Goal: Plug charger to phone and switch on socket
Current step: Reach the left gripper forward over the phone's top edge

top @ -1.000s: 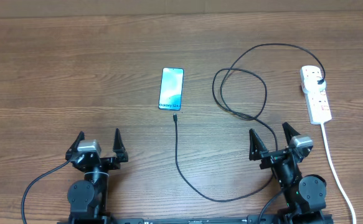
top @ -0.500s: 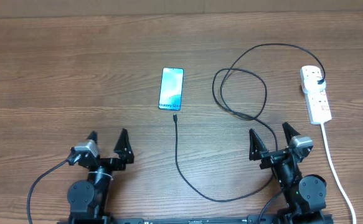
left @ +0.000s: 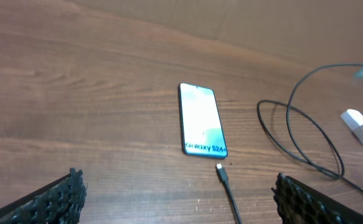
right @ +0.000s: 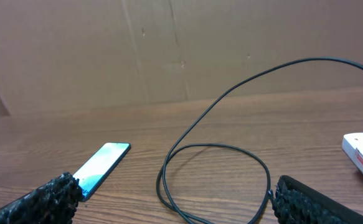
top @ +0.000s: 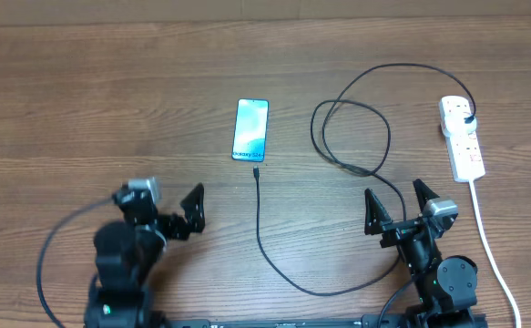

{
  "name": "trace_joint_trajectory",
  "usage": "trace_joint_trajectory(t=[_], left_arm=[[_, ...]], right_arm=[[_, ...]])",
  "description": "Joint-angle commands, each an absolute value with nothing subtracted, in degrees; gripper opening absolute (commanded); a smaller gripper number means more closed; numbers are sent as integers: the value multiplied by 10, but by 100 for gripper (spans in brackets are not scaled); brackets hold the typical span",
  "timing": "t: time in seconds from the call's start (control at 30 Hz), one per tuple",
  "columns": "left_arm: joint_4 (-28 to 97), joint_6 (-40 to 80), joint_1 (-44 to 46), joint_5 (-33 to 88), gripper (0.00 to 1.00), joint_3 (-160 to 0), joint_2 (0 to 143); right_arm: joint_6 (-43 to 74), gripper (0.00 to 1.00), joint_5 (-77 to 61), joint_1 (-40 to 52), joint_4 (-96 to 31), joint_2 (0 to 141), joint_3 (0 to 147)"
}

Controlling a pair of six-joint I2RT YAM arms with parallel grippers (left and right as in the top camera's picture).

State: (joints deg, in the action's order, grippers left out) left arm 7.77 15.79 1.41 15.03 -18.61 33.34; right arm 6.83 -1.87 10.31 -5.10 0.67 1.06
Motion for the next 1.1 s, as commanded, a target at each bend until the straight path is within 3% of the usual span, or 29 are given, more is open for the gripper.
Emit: trace_joint_trajectory(t=[0.0, 0.37, 0.7, 1.07], left_arm=[[90, 99, 24, 161, 100, -275, 438], [247, 44, 169, 29, 100, -622, 813], [449, 49, 218, 29, 100, -915, 1082], [439, 77, 218, 75, 100, -968, 1190]], right_arm=[[71, 100, -11, 100, -48, 2, 4], [71, 100, -11, 100, -48, 2, 4], [71, 100, -11, 100, -48, 2, 4], [71, 100, -11, 100, -48, 2, 4]])
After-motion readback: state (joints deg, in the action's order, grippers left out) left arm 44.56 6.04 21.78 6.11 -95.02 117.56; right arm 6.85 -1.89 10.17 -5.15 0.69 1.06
